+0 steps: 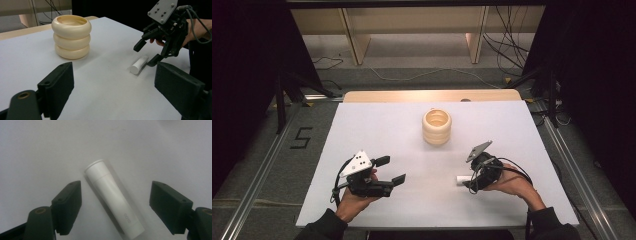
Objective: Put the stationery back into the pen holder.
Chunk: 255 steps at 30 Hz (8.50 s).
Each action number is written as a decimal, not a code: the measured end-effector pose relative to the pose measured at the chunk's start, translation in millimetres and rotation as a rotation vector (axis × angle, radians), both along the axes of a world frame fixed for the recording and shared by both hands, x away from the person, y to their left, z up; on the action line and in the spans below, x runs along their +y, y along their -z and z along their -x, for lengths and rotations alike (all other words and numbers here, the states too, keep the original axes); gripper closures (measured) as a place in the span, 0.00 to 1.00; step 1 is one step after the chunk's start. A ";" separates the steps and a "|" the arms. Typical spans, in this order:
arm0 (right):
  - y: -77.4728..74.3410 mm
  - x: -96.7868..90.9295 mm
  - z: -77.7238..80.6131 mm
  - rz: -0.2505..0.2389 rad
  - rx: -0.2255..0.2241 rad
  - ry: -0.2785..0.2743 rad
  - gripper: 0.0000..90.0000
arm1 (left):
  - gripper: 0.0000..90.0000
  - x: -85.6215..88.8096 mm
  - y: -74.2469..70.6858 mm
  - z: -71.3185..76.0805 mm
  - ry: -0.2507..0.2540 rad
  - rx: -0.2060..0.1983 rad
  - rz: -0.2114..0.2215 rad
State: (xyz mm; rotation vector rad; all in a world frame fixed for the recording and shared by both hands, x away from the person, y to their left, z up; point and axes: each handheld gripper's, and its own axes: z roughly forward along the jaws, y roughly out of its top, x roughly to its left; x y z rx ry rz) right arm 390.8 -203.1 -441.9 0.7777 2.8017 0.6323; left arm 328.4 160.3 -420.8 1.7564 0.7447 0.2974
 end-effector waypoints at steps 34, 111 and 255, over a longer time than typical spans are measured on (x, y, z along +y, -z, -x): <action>14.9 19.5 -9.4 0.178 0.067 -0.108 0.62 | 0.17 0.8 0.7 -1.1 -0.003 0.003 0.003; -49.6 13.2 -50.0 -0.578 -0.271 0.237 0.77 | 0.17 3.8 1.1 -1.3 -0.035 0.001 0.014; -63.4 31.8 -18.1 -0.621 -0.259 0.237 0.35 | 0.17 4.6 1.3 -0.5 -0.031 0.006 0.003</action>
